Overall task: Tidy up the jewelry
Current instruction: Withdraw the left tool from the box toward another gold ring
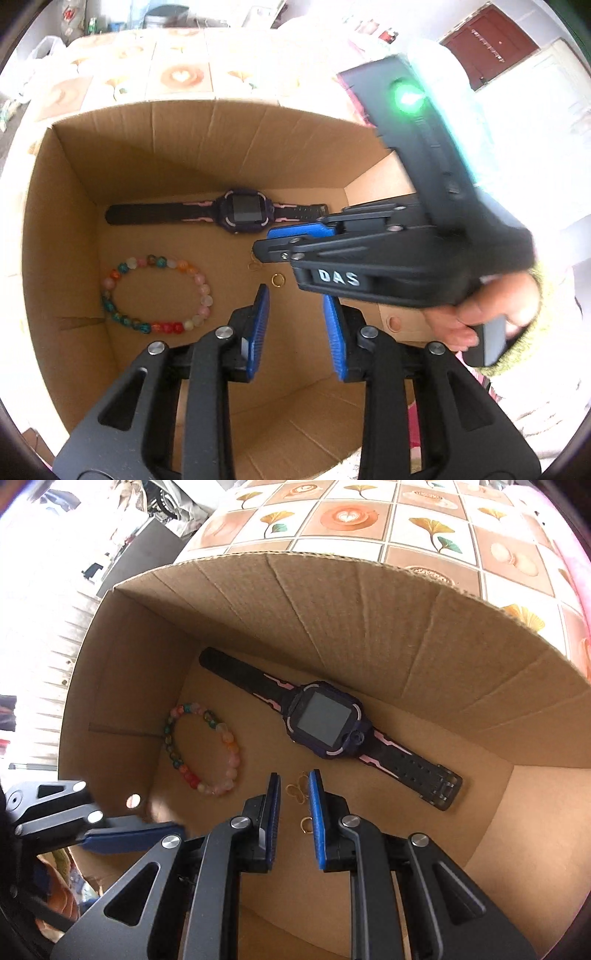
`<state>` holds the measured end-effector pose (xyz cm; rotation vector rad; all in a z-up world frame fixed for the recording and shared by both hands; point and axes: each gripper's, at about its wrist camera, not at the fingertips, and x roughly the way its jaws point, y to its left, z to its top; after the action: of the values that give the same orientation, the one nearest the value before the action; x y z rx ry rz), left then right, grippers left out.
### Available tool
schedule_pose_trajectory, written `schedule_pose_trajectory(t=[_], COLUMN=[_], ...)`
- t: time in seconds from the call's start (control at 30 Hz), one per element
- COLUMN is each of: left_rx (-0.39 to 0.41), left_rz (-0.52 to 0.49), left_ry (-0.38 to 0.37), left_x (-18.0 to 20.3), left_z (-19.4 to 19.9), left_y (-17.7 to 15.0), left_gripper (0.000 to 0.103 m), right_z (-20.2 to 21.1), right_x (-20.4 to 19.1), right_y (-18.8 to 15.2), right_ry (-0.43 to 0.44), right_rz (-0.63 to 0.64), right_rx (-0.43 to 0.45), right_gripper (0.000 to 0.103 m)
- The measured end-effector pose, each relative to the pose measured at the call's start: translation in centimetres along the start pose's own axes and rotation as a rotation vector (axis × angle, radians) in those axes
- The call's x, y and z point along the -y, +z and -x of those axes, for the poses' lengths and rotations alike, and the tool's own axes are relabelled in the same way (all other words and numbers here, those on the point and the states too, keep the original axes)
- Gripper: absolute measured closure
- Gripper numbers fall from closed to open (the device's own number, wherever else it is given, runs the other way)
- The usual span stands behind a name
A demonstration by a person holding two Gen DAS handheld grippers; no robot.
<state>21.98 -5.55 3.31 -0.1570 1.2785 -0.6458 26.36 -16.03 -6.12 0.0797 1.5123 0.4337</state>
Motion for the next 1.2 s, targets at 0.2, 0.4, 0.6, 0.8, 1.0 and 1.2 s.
schedule_pose_trajectory(t=[0.2, 0.4, 0.6, 0.8, 1.0, 1.2], left_rx=[0.061, 0.200, 0.377, 0.422, 0.321, 0.303], left_rz=[-0.031, -0.078, -0.139, -0.210, -0.216, -0.251], left_ry=[0.035, 0.039, 0.000, -0.105, 0.006, 0.184], left_x=[0.4, 0.8, 1.5, 2.3, 2.4, 2.2], left_z=[2.7, 7.3, 11.1, 11.0, 6.5, 3.3], left_y=[-1.0, -3.2, -7.7, -13.9, -17.9, -18.0], left_gripper=[0.072, 0.071, 0.064, 0.050, 0.046, 0.046], right_z=[1.5, 6.5, 13.3, 16.0, 12.1, 9.4], right_x=[0.4, 0.1, -1.5, -2.2, -0.9, 2.1], right_y=[-0.5, -3.0, -9.6, -18.1, -23.3, -22.9], right_ry=[0.031, 0.124, 0.233, 0.295, 0.274, 0.134], right_rz=[-0.016, -0.025, 0.023, 0.079, -0.005, -0.161], right_rx=[0.046, 0.174, 0.371, 0.468, 0.410, 0.402], right_gripper=[0.086, 0.086, 0.086, 0.079, 0.077, 0.078])
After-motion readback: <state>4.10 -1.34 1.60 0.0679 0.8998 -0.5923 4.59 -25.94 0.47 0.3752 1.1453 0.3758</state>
